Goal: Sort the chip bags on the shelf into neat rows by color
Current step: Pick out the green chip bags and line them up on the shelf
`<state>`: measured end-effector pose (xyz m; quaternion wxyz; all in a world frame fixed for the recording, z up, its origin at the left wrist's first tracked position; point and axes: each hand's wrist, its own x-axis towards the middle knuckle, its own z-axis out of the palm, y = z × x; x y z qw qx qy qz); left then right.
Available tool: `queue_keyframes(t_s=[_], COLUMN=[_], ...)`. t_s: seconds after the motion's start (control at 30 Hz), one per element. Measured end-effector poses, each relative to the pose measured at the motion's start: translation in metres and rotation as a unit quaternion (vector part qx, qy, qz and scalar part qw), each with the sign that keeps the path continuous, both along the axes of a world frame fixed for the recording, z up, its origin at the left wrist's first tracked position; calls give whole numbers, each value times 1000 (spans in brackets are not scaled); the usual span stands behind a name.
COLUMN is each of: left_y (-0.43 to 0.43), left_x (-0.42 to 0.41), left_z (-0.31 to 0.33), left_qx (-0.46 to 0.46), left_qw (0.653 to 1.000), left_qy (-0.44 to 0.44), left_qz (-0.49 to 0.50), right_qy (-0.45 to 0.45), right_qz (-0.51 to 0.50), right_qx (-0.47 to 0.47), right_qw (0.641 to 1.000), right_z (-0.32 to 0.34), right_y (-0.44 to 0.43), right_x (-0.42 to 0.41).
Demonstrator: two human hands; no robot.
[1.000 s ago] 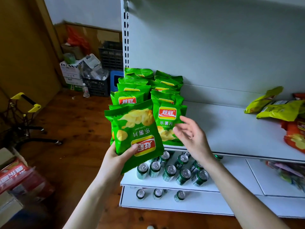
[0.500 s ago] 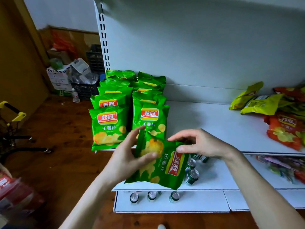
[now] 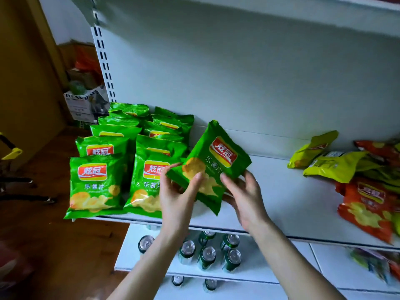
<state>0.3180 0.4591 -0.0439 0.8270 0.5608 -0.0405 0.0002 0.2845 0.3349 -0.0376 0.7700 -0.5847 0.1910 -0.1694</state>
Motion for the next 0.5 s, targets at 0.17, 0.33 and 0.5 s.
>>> queue_keyframes(t_s=[0.17, 0.33, 0.5], left_y=[34, 57, 53], left_x=[21, 41, 40], left_z=[-34, -76, -75], left_qx=[309, 544, 554], left_qw=[899, 735, 733], left_qy=[-293, -391, -379], left_qz=[106, 106, 106], right_qy=[7, 70, 105], right_qz=[-49, -55, -25], right_qx=[-129, -356, -430], right_qw=[990, 930, 896], right_z=[5, -5, -27], right_y=[-80, -110, -91], right_x=[57, 124, 157])
